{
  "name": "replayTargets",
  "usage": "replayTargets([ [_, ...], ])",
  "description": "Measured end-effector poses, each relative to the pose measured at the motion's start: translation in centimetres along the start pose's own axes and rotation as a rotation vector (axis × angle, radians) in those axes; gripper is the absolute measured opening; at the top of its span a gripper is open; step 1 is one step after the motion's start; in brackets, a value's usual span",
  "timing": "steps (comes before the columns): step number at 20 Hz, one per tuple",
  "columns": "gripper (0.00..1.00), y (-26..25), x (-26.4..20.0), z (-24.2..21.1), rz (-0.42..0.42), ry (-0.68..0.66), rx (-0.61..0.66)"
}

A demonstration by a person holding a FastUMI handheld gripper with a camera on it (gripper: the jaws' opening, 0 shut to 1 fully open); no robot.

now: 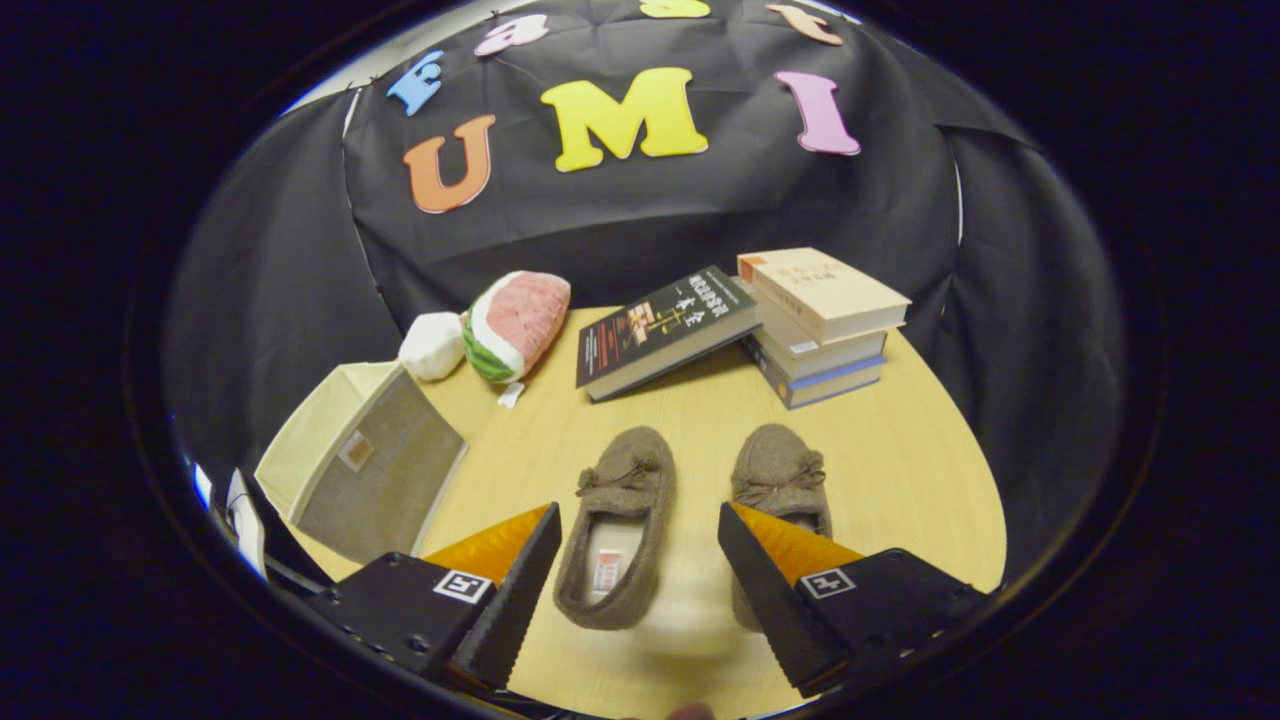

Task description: Open the storage box then place both shoes into the box .Put the left shoe in first, then the right shoe, with the right side of both shoes facing outward in a uniform manner.

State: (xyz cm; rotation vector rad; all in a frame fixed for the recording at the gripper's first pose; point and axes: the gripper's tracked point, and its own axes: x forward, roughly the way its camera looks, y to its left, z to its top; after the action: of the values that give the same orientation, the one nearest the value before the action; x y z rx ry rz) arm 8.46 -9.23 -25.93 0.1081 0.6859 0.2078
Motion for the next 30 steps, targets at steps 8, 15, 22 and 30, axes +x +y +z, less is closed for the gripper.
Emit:
replayTargets([
  [8, 0.76, 0.1, 5.2, -4.1, -0.014, 0.174, 0.019],
  [15, 0.29, -0.5, 7.8, -6.1, -0.046, 0.264, 0.105],
  [22, 0.0, -0.7, 7.4, -5.7, -0.049, 0.299, 0.269],
  [30, 0.0, 1.9, 3.6, -4.2, -0.018, 0.285, 0.443],
])
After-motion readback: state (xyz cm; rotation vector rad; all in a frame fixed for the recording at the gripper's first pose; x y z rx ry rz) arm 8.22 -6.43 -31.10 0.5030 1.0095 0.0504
